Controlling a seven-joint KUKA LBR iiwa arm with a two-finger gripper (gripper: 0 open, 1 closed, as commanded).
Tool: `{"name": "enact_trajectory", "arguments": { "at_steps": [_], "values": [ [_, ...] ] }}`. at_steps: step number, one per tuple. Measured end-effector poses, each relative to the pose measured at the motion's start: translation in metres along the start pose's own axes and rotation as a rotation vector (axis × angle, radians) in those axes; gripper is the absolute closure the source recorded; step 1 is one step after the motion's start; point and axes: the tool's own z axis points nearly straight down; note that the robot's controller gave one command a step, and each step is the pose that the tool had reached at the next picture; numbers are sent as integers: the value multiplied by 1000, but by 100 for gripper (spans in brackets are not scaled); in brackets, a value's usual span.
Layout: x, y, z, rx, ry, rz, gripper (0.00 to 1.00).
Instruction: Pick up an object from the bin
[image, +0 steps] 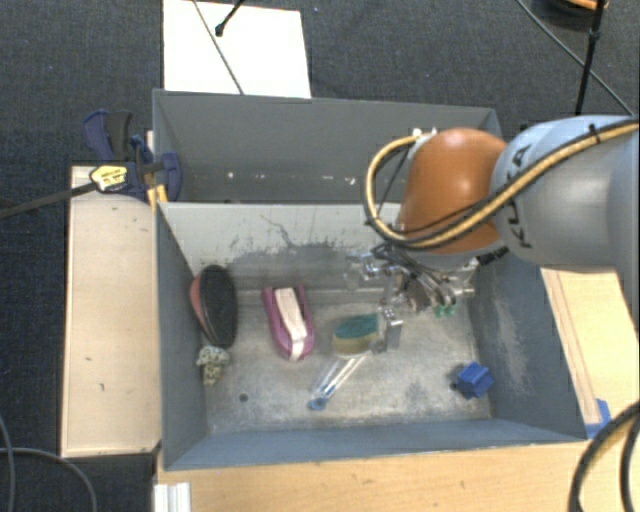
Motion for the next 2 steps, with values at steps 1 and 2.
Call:
{"name": "enact_trajectory", "arguments": {
  "at_steps": [1,2],
  "values": [
    [4,-25,66,2,10,-19,0],
    [2,-24,63,3,3,-22,100]
  ]
}}
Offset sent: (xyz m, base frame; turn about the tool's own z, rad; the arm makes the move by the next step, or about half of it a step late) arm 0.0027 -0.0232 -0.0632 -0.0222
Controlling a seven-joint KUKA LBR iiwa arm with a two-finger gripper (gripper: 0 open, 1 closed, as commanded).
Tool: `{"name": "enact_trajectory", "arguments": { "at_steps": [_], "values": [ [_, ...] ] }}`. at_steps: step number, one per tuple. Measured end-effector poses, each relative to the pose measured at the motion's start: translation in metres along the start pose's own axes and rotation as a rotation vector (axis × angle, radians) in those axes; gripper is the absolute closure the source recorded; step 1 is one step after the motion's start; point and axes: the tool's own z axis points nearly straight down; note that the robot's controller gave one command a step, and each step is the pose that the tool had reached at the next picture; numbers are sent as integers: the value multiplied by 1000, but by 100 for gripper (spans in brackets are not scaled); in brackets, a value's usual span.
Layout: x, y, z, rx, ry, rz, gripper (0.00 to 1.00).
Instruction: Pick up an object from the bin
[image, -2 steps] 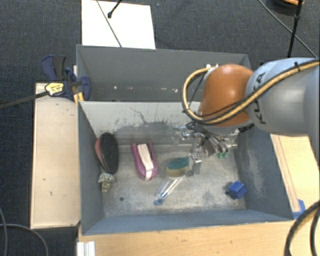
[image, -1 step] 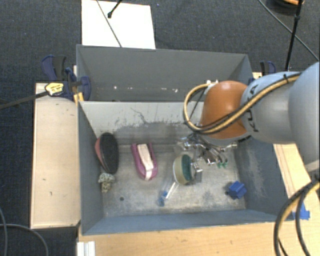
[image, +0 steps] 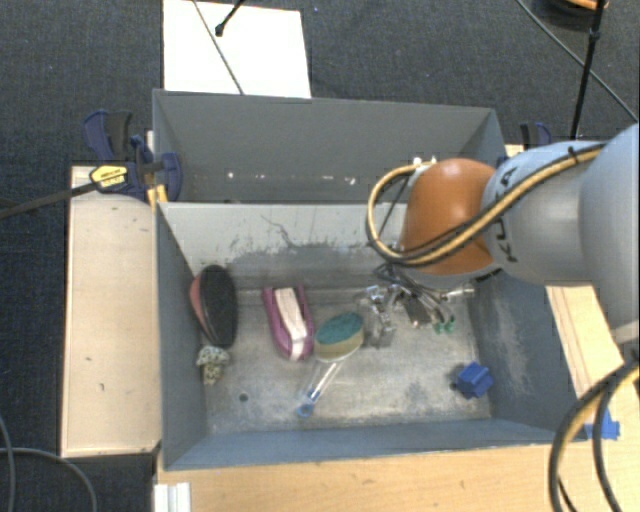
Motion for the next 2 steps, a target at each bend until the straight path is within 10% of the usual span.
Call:
{"name": "enact_trajectory", "arguments": {
  "at_steps": [1,2],
  "values": [
    [51,-54,-97,4,-4,-361,100],
    [51,-52,-95,0,-2,-361,0]
  ]
}}
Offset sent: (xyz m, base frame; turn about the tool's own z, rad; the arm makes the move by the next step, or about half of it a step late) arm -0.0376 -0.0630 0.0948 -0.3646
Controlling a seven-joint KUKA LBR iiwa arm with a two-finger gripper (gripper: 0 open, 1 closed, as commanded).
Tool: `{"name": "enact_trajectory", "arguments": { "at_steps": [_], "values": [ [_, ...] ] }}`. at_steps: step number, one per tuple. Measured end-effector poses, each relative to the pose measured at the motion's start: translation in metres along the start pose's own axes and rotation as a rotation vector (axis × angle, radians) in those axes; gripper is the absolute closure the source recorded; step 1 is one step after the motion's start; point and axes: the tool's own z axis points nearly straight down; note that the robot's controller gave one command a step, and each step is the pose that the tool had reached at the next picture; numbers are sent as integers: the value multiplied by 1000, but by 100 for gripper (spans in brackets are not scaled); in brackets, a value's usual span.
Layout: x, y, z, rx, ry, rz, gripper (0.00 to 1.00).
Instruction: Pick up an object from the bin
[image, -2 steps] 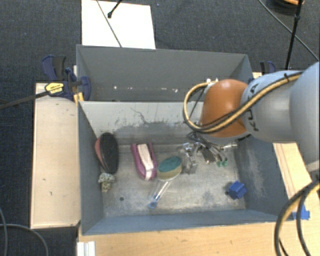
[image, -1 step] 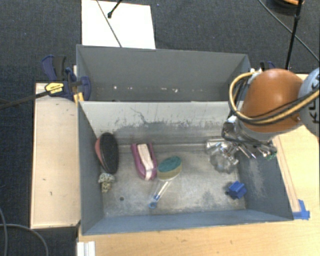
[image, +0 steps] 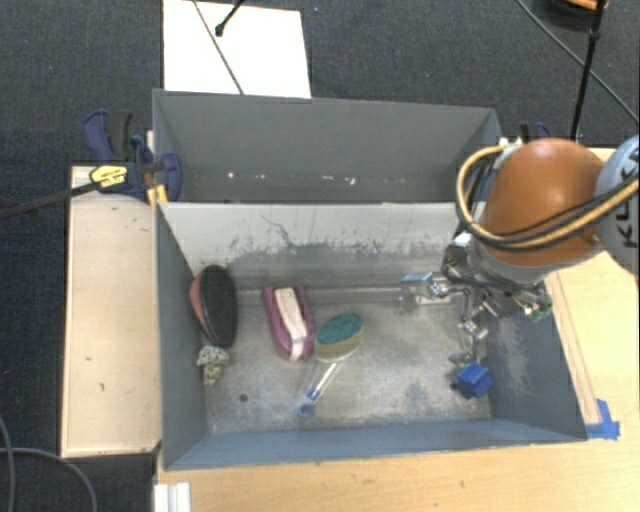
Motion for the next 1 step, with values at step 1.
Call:
{"name": "enact_trajectory", "arguments": {
  "at_steps": [1],
  "values": [
    [109,-64,53,-3,8,-48,0]
  ]
}}
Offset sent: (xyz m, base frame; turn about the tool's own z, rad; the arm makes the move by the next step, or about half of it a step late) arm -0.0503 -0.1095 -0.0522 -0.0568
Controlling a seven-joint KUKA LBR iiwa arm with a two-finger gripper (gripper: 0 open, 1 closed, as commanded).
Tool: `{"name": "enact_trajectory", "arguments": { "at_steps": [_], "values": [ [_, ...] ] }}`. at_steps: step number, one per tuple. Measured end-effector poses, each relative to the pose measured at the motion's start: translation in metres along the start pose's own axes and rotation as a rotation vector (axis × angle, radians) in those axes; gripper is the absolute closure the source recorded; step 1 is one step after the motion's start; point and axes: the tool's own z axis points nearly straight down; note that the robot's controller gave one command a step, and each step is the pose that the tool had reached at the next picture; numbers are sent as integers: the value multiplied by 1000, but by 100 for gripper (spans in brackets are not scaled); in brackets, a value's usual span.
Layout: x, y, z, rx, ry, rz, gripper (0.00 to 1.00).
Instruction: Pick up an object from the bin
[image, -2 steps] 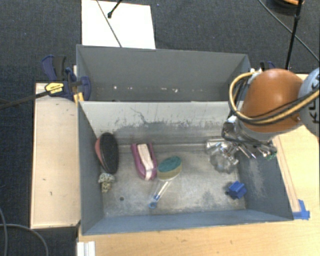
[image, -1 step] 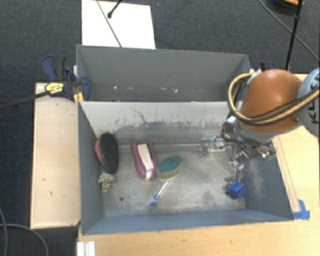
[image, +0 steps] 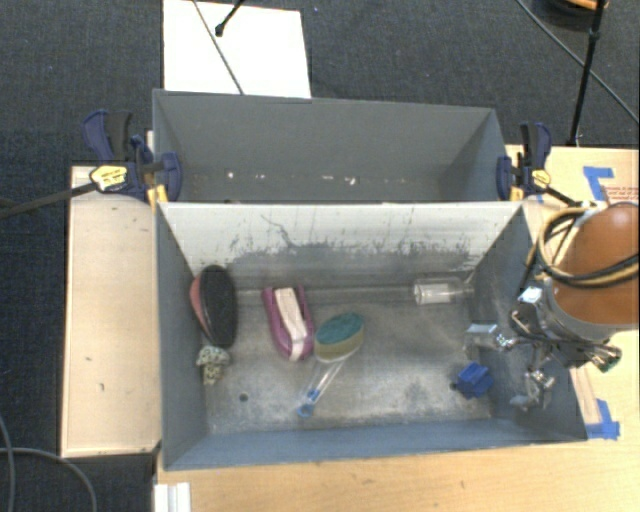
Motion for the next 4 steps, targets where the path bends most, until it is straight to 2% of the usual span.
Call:
{"name": "enact_trajectory", "arguments": {
  "at_steps": [1,2,3,4],
  "values": [
    [-13,10,42,-9,-10,-100,0],
    [-11,8,41,-4,-7,-101,100],
    [-50,-15,-58,10,-12,-80,100],
    [-52,-23,-146,11,-11,-70,100]
  ]
}}
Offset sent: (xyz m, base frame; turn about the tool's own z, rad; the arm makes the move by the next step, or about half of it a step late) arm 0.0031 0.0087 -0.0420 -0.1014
